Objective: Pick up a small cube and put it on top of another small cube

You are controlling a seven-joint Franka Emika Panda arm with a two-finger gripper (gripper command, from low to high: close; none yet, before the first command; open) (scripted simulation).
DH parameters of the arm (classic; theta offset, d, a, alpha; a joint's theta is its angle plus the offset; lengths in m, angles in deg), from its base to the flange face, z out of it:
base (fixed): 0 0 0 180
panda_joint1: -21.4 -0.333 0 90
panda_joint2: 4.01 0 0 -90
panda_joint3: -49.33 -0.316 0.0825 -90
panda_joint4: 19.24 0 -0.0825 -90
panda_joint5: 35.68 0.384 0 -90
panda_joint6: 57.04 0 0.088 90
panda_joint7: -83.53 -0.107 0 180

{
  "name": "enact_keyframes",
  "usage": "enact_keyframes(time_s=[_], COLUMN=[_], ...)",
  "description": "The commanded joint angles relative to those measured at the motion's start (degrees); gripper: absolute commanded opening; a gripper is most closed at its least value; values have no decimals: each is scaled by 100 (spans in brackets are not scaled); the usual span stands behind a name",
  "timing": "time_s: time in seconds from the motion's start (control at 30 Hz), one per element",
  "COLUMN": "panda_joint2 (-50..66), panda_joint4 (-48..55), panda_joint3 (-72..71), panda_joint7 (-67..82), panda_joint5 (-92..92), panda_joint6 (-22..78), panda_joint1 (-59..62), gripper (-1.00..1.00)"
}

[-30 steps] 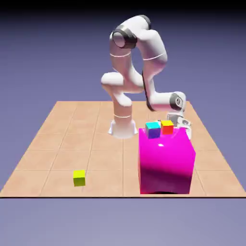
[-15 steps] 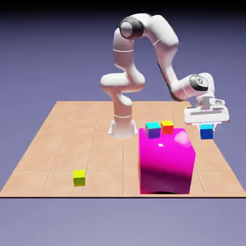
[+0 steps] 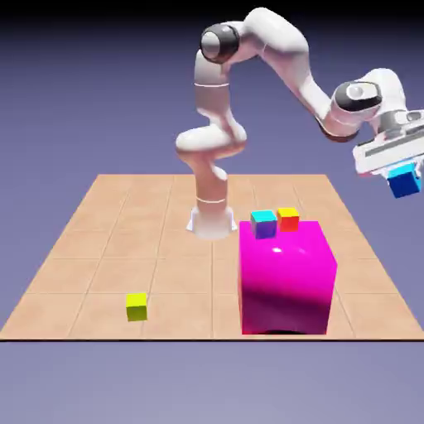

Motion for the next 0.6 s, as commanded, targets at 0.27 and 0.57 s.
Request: enact_keyframes(time_s=[0.27, 0.57], panda_joint2=[504, 1239], panda_joint4=[104, -94], panda_joint3=[1864, 3732], panda_joint7=[214, 267], panda_joint5=[973, 1885], panda_joint6=[208, 585], panda_joint1=[-476, -656], gripper=[-100, -100])
